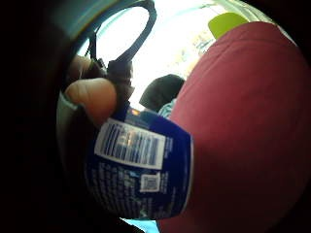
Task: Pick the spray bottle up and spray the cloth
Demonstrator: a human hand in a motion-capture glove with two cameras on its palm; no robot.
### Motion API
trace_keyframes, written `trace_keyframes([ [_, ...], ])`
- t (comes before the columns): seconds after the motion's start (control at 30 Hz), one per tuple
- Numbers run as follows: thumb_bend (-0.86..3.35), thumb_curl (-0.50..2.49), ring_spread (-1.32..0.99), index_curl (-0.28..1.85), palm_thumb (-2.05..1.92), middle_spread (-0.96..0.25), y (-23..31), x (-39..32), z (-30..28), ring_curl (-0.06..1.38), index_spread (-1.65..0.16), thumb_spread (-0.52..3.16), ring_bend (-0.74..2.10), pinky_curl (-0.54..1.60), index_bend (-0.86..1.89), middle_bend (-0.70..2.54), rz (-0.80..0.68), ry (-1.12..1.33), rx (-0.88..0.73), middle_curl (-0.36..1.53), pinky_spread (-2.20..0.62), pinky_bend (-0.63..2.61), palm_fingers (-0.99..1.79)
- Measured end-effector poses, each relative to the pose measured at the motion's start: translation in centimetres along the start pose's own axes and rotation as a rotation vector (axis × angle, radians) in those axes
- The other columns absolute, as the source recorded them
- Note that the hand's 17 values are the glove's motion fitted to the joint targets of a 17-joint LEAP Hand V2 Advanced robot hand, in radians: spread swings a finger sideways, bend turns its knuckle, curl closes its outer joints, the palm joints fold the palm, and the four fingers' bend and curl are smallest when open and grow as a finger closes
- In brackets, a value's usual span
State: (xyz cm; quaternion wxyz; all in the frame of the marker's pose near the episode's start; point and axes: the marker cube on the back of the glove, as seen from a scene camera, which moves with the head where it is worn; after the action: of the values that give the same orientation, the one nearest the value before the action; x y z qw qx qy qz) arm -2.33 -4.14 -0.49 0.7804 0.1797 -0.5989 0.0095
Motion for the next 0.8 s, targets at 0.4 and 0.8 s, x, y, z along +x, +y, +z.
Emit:
trace_keyframes([
  [0.4, -0.03, 0.32, -0.02, 0.39, 0.51, -0.08, 3.0, -0.4, -2.2, 0.43, -0.25, 1.14, 0.36, 0.29, 0.02, 0.27, 0.019, 0.108, -0.027, 0.48, 0.23, 0.25, 0.77],
  [0.8, -0.01, 0.31, -0.03, 0.26, 0.54, -0.07, 13.1, -5.0, -14.8, 0.4, -0.3, 1.16, 0.4, 0.32, 0.09, 0.29, 0.013, 0.568, -0.029, 0.47, 0.21, 0.31, 0.77],
])
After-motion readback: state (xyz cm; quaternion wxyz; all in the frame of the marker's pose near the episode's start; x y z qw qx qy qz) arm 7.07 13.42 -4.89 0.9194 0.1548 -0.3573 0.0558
